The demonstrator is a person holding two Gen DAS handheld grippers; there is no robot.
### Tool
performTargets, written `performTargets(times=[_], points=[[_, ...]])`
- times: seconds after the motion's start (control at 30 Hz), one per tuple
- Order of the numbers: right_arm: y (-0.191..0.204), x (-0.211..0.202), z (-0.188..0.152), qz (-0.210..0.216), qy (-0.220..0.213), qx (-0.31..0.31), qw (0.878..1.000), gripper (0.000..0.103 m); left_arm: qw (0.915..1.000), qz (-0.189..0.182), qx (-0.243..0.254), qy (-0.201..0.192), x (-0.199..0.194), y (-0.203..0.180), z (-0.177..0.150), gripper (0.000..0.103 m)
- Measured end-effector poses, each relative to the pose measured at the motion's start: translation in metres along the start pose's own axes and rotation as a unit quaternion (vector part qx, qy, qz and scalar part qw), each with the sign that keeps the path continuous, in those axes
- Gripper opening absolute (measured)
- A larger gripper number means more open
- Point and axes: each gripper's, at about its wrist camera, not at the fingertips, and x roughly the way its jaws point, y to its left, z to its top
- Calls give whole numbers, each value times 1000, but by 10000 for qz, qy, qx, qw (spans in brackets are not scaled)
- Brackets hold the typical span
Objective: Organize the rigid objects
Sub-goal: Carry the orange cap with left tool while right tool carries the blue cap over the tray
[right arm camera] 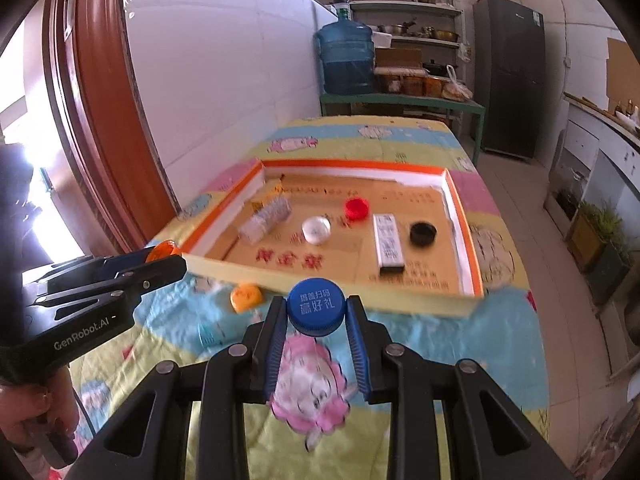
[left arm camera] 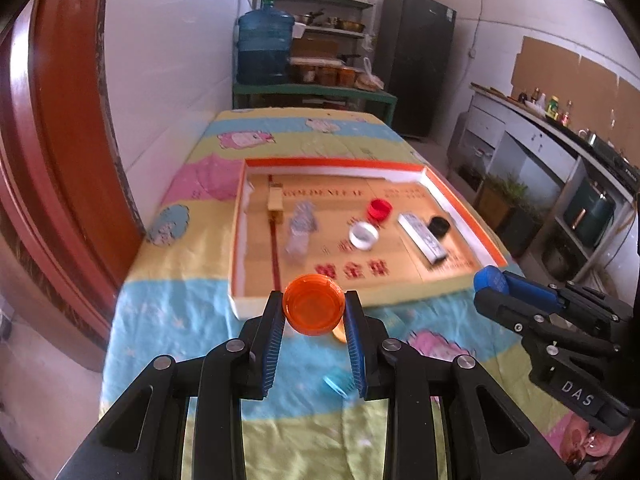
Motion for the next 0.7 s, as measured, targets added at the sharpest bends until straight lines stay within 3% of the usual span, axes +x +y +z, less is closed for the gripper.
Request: performTargets(times=[0.37,0.7], points=[[1,21,46,-77,-104,-65,9999,30,9999,-30,-126,8,25,24,39,30],[-14,50,64,-228,53,67,9997,30,9999,17,-94,113,58,29,62,30]])
